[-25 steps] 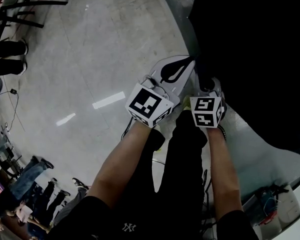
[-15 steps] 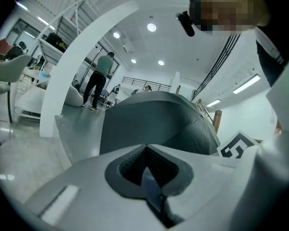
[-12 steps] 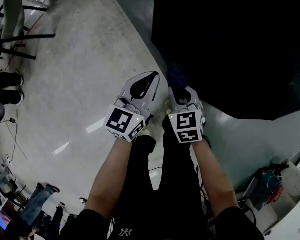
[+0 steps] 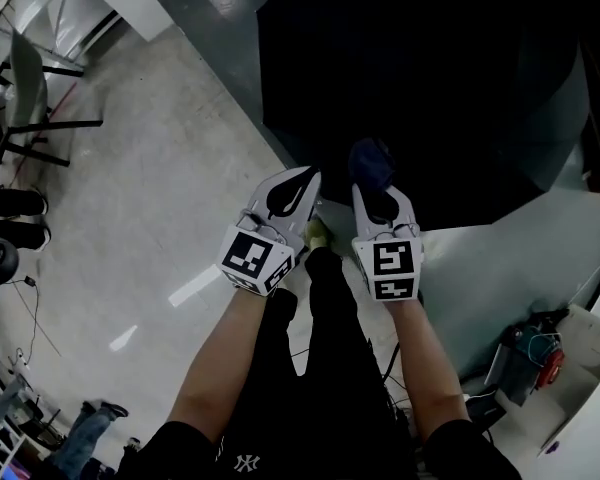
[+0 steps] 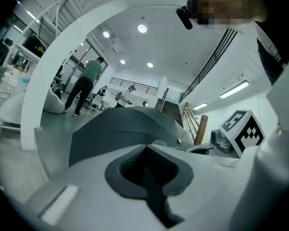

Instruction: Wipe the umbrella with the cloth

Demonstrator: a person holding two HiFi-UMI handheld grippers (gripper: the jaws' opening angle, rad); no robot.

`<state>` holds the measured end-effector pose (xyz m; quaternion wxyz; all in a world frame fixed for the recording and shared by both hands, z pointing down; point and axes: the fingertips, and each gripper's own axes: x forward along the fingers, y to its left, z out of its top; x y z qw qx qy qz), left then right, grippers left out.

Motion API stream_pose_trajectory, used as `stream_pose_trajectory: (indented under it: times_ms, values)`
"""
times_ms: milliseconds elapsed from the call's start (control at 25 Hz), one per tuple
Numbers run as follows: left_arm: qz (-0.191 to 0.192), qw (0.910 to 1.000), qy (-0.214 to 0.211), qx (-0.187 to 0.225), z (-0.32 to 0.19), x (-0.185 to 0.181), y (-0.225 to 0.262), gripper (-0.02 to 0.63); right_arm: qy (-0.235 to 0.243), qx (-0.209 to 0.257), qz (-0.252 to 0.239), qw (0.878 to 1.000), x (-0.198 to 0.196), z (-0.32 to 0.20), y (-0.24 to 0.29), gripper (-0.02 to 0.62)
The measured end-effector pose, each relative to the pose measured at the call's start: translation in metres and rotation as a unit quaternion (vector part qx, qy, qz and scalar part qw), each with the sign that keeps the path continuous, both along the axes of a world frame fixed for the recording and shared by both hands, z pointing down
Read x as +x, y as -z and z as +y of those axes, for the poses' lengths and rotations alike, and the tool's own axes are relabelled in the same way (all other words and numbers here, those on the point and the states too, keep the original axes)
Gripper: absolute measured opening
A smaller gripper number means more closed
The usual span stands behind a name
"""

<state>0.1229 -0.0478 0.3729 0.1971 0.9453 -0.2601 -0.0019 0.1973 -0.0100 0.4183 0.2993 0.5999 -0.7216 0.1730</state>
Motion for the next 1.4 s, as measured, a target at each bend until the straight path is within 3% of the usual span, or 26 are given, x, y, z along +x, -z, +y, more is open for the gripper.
stream_pose_trajectory:
  times_ms: [320,560,1080,1400]
  values:
    - [0.007,0.9995,-0.030,-0.004,0.004,0.066,0.021,0.000,-0.081,0.011,0.051,0.995,0.121,0.008,0.036,0.080]
    - [-0.003,0.9998,-0.009,-0.019,0.000,0.088,-0.001,0.000,-0.106,0.021,0.078,0.991,0.178,0.006,0.033,0.080]
    - [-0.021,0.9979,0.045,-0.042,-0.012,0.071,-0.054,0.000,-0.018,-0.004,0.075,0.997,0.142,-0.016,-0.015,0.081]
    - [-0.018,0.9966,0.067,-0.044,-0.028,0.043,-0.085,0.000,0.019,-0.002,0.061,0.998,0.085,-0.029,-0.037,0.081]
